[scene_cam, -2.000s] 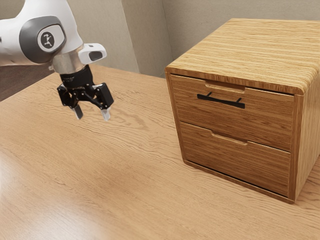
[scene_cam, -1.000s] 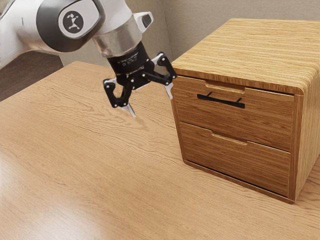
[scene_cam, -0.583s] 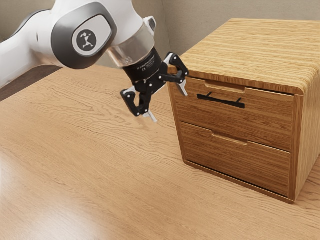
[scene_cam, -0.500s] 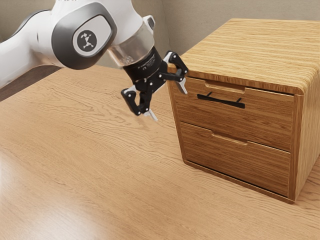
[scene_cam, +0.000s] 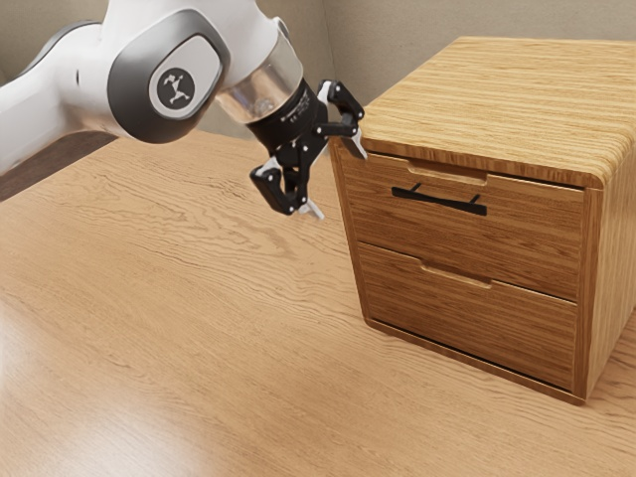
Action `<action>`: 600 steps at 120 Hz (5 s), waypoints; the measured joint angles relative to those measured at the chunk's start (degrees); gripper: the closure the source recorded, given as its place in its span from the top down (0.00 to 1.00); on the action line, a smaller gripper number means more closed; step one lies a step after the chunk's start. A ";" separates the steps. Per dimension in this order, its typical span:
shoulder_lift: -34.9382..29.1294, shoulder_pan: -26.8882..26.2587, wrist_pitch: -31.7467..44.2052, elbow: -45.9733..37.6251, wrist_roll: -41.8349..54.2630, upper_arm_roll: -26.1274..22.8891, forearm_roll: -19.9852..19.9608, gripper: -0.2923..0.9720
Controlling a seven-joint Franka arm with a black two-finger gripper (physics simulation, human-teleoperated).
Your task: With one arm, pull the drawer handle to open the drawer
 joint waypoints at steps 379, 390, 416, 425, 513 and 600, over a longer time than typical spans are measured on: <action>2.49 -7.81 4.85 -2.54 -11.44 -1.12 1.43 0.64; 2.16 -7.89 4.52 -2.52 -11.62 -1.05 1.81 0.59; 1.57 -8.16 3.10 -2.37 -12.24 -1.22 3.33 0.40; 0.85 -8.52 2.66 -2.29 -12.45 -1.30 3.98 0.31; -4.22 -11.08 1.86 -7.08 -13.45 -1.35 4.97 0.15; -13.24 -10.92 2.28 -16.30 -15.09 -1.76 4.96 0.15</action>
